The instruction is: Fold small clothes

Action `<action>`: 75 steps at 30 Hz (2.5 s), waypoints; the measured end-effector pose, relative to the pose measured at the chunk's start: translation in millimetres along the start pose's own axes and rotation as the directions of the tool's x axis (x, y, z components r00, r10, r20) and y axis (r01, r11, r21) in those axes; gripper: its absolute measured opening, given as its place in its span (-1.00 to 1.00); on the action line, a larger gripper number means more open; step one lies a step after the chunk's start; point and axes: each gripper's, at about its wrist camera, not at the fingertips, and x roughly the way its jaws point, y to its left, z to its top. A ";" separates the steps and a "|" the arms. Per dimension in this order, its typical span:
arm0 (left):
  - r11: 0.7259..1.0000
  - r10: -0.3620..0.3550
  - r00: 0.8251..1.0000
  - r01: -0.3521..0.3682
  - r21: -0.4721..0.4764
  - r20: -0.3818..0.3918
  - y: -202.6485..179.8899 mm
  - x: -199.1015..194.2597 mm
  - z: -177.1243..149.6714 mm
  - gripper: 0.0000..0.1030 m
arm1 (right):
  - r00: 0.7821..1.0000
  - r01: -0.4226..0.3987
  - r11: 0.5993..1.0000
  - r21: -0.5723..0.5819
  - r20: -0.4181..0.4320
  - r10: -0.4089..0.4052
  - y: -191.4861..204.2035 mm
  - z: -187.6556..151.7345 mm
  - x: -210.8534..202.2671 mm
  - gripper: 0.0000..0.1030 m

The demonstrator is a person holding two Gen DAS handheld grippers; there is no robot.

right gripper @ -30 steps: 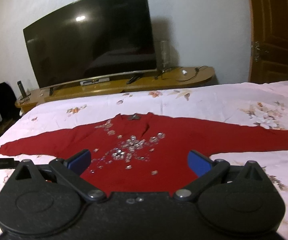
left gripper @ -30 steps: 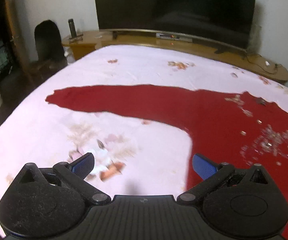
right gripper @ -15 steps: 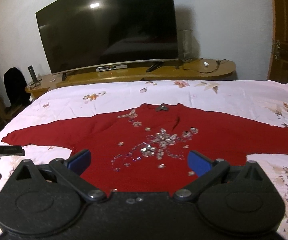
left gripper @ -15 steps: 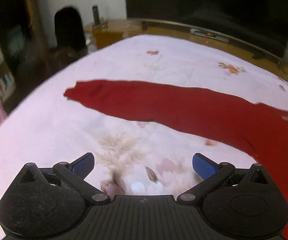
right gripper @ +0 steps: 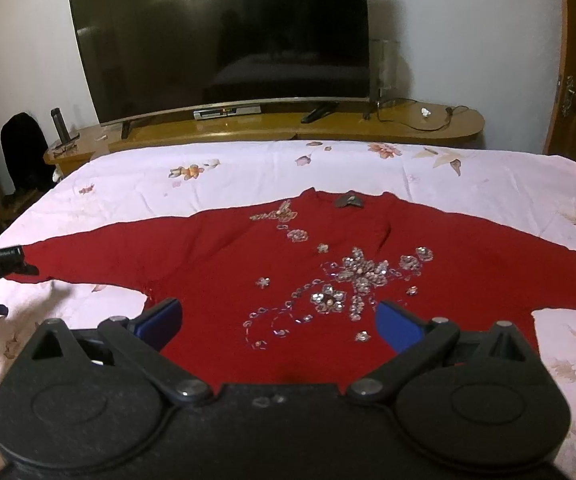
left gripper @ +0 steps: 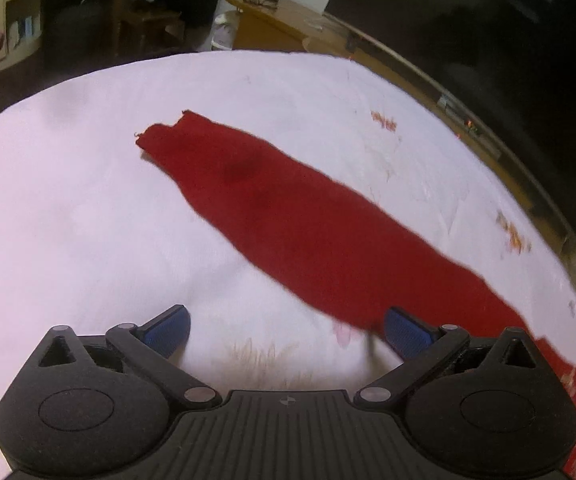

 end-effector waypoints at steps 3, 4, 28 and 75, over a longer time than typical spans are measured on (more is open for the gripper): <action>0.999 -0.029 1.000 0.029 -0.022 0.012 2.1 7.7 4.4 0.86 | 1.000 0.006 1.000 -0.002 -0.007 -0.006 4.9 -0.4 4.2 0.99; 0.999 -0.035 0.999 0.036 -0.024 0.022 2.4 9.1 5.5 0.71 | 1.000 0.008 1.000 -0.001 -0.008 -0.008 6.3 -0.7 5.3 0.99; 0.959 -0.275 0.937 0.284 -0.012 0.215 -10.2 13.7 29.7 -0.90 | 0.998 0.068 0.997 0.041 -0.014 -0.068 7.1 -2.8 12.7 0.99; 0.653 -0.471 0.854 0.507 0.562 -0.222 -306.3 -73.3 -147.0 0.12 | 0.992 0.054 0.995 0.079 -0.122 -0.044 -136.1 -21.7 48.2 0.80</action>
